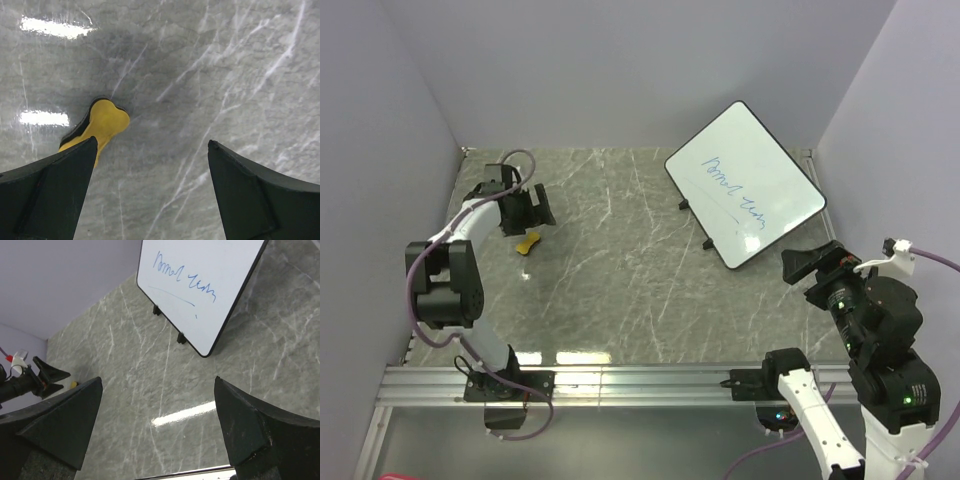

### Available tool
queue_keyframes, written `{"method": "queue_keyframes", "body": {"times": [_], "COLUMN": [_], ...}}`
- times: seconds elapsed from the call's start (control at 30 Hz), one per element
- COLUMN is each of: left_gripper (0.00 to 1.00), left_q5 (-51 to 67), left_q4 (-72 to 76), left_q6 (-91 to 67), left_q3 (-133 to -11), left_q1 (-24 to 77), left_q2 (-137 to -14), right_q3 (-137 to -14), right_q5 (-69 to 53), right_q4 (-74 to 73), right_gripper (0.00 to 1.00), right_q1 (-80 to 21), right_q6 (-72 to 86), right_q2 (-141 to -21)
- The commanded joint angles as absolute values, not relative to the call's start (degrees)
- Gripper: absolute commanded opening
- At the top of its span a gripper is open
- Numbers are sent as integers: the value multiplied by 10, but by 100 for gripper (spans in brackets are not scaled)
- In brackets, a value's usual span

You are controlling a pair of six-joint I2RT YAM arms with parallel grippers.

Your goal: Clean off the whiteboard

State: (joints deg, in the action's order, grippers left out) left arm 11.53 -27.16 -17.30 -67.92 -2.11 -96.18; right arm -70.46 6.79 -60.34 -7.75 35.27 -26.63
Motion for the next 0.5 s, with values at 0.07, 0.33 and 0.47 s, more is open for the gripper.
{"method": "queue_keyframes", "body": {"times": [0.07, 0.33, 0.47], "left_gripper": [98, 100, 100], "left_q5": [91, 28, 49], "left_q4": [-217, -225, -226], "left_q6": [-152, -170, -180], "left_q3": [-677, -698, -684], "left_q1": [-18, -25, -25], "left_q2": [-983, -1039, -1055], "right_q3": [-722, -730, -725], "right_q5": [94, 85, 84], "right_q4": [-610, -608, -603], "right_gripper": [100, 100, 100], "right_q1": [-82, -83, -82], "right_q6": [349, 328, 322], "right_q2": [-265, -280, -281]}}
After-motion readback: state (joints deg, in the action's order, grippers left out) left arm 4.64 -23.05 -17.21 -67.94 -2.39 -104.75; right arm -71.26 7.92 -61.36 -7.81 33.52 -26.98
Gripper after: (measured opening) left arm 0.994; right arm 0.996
